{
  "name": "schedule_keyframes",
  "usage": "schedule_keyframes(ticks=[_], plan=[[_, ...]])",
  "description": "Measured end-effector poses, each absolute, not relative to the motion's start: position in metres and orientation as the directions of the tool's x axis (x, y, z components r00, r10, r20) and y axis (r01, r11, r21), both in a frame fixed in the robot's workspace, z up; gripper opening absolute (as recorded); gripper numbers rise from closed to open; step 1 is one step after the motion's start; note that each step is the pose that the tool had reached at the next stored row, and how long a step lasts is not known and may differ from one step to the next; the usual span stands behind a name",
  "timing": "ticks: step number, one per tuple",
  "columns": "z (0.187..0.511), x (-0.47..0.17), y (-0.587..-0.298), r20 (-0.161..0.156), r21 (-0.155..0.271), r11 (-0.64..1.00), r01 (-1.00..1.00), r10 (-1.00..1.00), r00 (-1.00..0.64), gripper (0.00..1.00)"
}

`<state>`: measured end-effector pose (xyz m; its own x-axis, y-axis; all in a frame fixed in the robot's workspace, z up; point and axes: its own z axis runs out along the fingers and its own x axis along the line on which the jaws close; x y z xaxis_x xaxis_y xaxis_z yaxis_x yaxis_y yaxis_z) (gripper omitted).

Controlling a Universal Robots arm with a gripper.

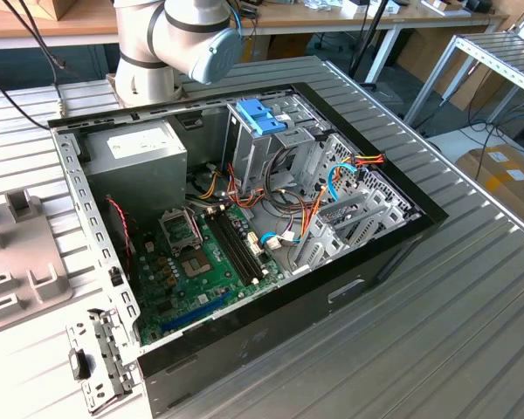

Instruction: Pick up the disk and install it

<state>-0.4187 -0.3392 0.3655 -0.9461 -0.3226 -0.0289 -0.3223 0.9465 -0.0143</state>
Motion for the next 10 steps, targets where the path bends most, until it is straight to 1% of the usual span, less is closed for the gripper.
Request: schedule_keyframes(ticks=[10], plan=[[0.3655, -0.4187, -0.3392, -0.029, -0.014, 0.917, -0.399, -0.4, -0.916, 0.11]])
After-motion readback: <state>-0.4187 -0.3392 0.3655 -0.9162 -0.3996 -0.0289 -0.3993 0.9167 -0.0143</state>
